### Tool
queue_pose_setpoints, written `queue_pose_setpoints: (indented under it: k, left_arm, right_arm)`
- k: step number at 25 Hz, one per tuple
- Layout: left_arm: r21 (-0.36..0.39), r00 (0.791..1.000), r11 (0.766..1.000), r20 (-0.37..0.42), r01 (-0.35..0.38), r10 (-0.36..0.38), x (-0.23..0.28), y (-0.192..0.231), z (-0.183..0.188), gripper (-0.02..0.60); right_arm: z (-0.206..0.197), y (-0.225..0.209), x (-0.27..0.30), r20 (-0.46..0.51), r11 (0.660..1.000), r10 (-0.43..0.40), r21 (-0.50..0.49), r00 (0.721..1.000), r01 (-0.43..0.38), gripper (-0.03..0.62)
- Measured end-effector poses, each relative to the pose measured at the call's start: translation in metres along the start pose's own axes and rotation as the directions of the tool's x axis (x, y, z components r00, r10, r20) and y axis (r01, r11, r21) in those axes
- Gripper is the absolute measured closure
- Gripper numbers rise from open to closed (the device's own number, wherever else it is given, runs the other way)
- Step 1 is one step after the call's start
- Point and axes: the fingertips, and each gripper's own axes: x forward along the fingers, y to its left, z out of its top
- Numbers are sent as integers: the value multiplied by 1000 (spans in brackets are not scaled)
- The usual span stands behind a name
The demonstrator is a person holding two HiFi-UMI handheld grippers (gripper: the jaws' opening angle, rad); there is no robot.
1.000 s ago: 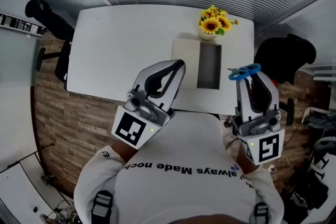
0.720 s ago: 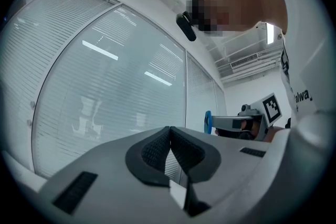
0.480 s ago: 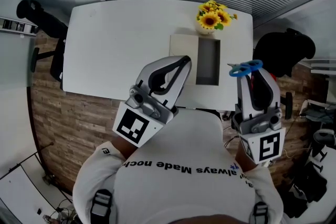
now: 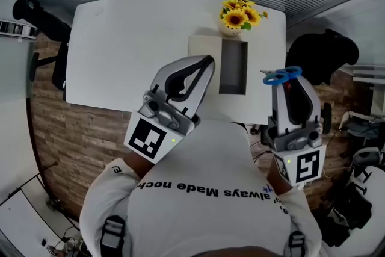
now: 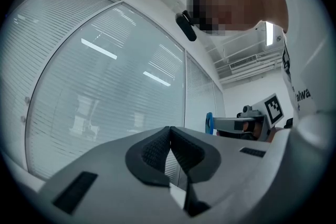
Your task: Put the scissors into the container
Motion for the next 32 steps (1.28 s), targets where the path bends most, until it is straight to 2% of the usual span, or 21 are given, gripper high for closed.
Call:
queue_pose_setpoints:
  k: [9,32]
  left_arm:
    - [8,1000,1000,-1,25,-25,6,2,1,561]
    - [15,999,999,0,34,-34,6,3,3,561]
  right_arm:
    - [-14,-2,5,-23,1000,-15,9,1000,16,510]
    - [-54,-1,14,-114,1000,-12,8,993,13,510]
